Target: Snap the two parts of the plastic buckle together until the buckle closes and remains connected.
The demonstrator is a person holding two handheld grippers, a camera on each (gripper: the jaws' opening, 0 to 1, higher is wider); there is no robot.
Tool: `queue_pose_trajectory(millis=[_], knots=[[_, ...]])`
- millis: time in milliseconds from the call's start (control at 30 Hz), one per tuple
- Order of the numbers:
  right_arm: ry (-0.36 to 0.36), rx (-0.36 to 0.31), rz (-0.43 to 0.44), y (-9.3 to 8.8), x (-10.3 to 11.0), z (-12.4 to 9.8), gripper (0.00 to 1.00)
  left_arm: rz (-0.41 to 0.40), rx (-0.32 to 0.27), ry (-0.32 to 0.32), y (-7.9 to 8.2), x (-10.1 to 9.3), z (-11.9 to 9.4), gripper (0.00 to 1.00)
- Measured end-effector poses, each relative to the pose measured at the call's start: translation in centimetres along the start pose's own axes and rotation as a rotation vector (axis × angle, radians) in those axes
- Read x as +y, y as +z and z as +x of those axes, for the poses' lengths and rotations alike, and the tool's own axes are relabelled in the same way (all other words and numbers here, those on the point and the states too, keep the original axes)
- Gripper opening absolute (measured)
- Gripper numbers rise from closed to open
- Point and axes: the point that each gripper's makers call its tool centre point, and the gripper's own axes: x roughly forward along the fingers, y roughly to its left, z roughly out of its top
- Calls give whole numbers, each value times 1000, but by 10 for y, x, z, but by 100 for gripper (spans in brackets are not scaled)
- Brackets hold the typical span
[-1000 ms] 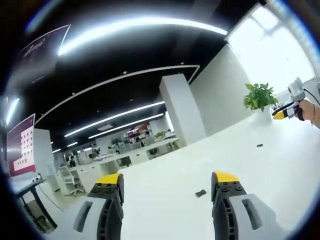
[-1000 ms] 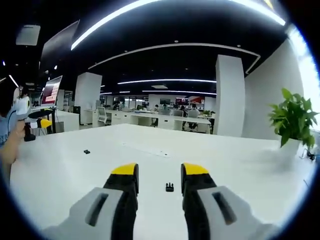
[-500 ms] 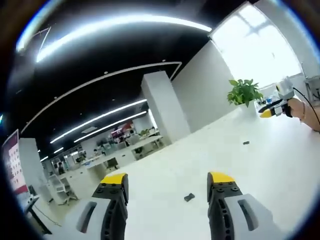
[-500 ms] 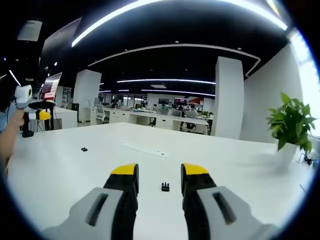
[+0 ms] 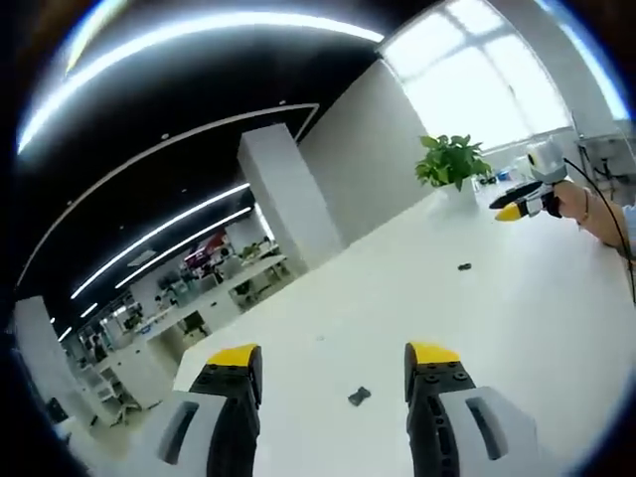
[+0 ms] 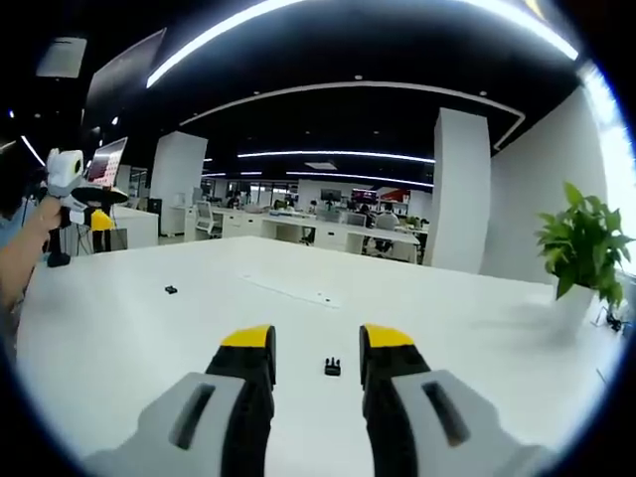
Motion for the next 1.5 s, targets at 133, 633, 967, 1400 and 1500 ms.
queue_pose_trajectory(millis=[133,633,967,1400,1500], knots=[[-3,15,8,-6,-2,2,34,2,-1,-34,3,0,10,56],[-15,41,18,-15,-5,2,34,71,176,-172,-14,4,64,56],[4,50,22,-17,-2,4,34,137,320,-320,-45,-9,83,56],[12,67,20,-20,-2,7,34,207,498,-485,-93,-9,108,45],[12,63,16,-18,-2,7,34,220,549,-522,-103,-11,112,43]])
